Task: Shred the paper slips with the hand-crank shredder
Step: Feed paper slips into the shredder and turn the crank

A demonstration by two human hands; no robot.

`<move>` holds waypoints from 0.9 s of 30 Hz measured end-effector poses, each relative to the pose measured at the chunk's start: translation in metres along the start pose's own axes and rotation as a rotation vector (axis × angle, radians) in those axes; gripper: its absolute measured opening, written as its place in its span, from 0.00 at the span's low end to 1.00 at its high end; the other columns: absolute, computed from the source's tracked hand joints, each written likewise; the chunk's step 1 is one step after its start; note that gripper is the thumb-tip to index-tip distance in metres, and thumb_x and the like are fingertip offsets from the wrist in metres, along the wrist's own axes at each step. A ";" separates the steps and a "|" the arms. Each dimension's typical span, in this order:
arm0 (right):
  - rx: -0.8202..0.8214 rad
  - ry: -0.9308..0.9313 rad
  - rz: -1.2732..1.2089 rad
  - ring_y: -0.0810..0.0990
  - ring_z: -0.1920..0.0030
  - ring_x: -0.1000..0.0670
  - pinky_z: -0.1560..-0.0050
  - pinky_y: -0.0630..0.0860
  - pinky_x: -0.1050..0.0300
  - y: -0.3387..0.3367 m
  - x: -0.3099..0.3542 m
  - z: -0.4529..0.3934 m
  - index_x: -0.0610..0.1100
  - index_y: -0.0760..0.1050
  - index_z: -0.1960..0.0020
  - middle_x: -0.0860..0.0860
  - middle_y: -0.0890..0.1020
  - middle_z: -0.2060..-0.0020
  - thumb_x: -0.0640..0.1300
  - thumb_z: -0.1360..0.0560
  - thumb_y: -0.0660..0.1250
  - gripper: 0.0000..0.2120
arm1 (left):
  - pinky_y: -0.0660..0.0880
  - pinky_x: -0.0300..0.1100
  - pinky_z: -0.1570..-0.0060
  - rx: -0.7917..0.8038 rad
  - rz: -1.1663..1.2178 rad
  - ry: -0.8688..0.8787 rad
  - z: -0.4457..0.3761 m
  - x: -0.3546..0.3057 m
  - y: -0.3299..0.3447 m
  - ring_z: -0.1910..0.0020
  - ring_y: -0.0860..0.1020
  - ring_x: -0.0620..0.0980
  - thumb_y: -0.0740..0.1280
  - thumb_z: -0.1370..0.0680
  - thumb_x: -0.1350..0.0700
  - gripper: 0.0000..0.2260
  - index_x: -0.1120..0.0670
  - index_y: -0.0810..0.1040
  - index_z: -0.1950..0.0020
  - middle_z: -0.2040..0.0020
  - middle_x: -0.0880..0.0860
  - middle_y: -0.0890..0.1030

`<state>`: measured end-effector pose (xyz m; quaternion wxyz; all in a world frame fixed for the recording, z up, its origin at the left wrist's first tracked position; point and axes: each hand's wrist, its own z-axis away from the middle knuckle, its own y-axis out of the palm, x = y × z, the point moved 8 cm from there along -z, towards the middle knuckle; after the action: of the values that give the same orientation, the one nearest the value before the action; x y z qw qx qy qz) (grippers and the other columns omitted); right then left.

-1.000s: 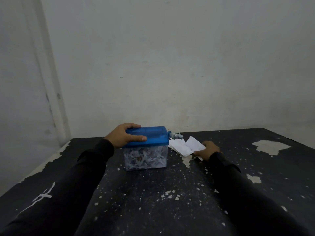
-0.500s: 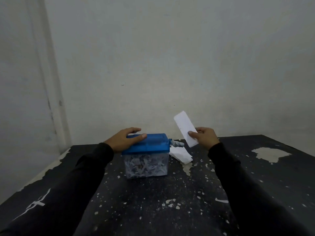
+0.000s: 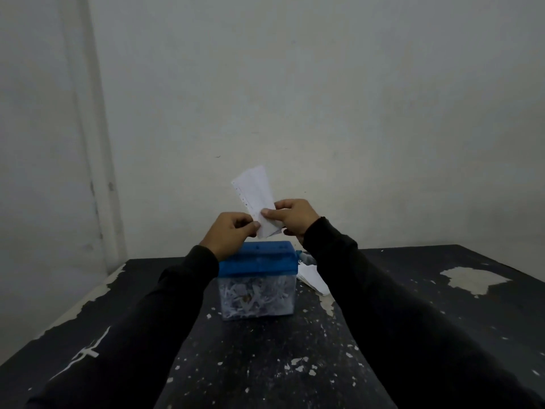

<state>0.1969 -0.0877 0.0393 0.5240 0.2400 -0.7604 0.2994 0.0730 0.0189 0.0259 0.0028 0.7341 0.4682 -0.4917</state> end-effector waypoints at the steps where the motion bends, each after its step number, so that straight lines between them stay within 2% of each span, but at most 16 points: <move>1: 0.015 0.020 0.009 0.81 0.58 0.46 0.63 0.76 0.57 0.003 -0.003 -0.001 0.44 0.81 0.57 0.47 0.84 0.59 0.46 0.26 0.77 0.07 | 0.80 0.43 0.50 -0.004 0.002 -0.007 0.001 0.003 -0.002 0.54 0.85 0.51 0.69 0.18 0.57 0.07 0.53 0.84 0.55 0.56 0.54 0.86; 5: 0.046 0.020 0.099 0.79 0.64 0.48 0.67 0.74 0.58 0.011 -0.004 -0.002 0.39 0.78 0.58 0.45 0.81 0.61 0.46 0.24 0.74 0.11 | 0.80 0.44 0.48 -0.034 0.012 -0.018 -0.001 0.012 -0.011 0.54 0.84 0.51 0.68 0.18 0.59 0.06 0.54 0.83 0.53 0.55 0.53 0.86; 8: 0.046 -0.024 0.207 0.79 0.67 0.51 0.66 0.77 0.59 0.013 -0.001 -0.002 0.32 0.80 0.54 0.43 0.82 0.62 0.44 0.22 0.72 0.13 | 0.76 0.38 0.53 -0.057 -0.016 -0.005 0.000 0.013 -0.014 0.55 0.82 0.49 0.67 0.17 0.58 0.06 0.53 0.83 0.51 0.55 0.51 0.85; 11: 0.052 -0.037 0.261 0.80 0.63 0.47 0.56 0.82 0.53 0.016 -0.002 -0.003 0.33 0.81 0.54 0.42 0.82 0.61 0.42 0.22 0.72 0.10 | 0.73 0.35 0.58 -0.073 -0.055 0.025 0.002 0.013 -0.012 0.60 0.80 0.47 0.67 0.17 0.57 0.10 0.50 0.82 0.57 0.61 0.50 0.83; 13: 0.070 -0.038 0.266 0.83 0.56 0.42 0.50 0.84 0.48 0.021 -0.002 -0.002 0.33 0.81 0.47 0.40 0.85 0.54 0.40 0.23 0.72 0.09 | 0.74 0.37 0.59 -0.094 -0.074 0.032 0.002 0.017 -0.012 0.63 0.79 0.46 0.68 0.18 0.56 0.11 0.50 0.82 0.60 0.63 0.49 0.82; 15: 0.072 -0.043 0.251 0.85 0.51 0.41 0.50 0.84 0.48 0.023 -0.001 -0.002 0.35 0.79 0.41 0.39 0.85 0.49 0.38 0.23 0.72 0.12 | 0.80 0.42 0.55 -0.109 -0.057 0.020 0.001 0.025 -0.014 0.59 0.82 0.48 0.68 0.18 0.54 0.08 0.54 0.85 0.54 0.59 0.50 0.85; 17: 0.045 -0.060 0.234 0.85 0.52 0.42 0.52 0.85 0.50 0.023 0.001 -0.003 0.37 0.77 0.39 0.40 0.85 0.48 0.38 0.22 0.71 0.13 | 0.81 0.43 0.51 -0.112 -0.058 -0.004 0.001 0.030 -0.015 0.54 0.83 0.49 0.68 0.18 0.53 0.09 0.56 0.86 0.47 0.53 0.51 0.85; 21: 0.063 -0.047 0.266 0.85 0.49 0.41 0.49 0.84 0.42 0.030 -0.002 -0.004 0.38 0.77 0.38 0.40 0.85 0.46 0.39 0.22 0.71 0.14 | 0.74 0.33 0.58 -0.109 -0.083 0.011 0.004 0.027 -0.016 0.54 0.81 0.50 0.65 0.16 0.50 0.12 0.56 0.84 0.45 0.52 0.52 0.84; 24: 0.063 -0.054 0.298 0.84 0.47 0.40 0.48 0.84 0.42 0.033 -0.002 -0.004 0.40 0.76 0.37 0.41 0.84 0.44 0.41 0.22 0.71 0.15 | 0.75 0.28 0.62 -0.149 -0.076 0.038 0.002 0.019 -0.021 0.54 0.80 0.47 0.63 0.15 0.51 0.13 0.58 0.82 0.39 0.47 0.52 0.83; 27: -0.010 -0.108 0.336 0.82 0.45 0.41 0.42 0.81 0.42 0.032 0.006 -0.004 0.40 0.76 0.37 0.42 0.83 0.42 0.42 0.19 0.66 0.12 | 0.73 0.26 0.63 -0.187 -0.098 0.073 -0.002 0.012 -0.025 0.55 0.80 0.47 0.61 0.14 0.54 0.13 0.58 0.81 0.36 0.45 0.52 0.83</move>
<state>0.1754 -0.0623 0.0396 0.4260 0.1229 -0.8183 0.3657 0.0580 0.0423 0.0293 0.0301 0.7244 0.5470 -0.4185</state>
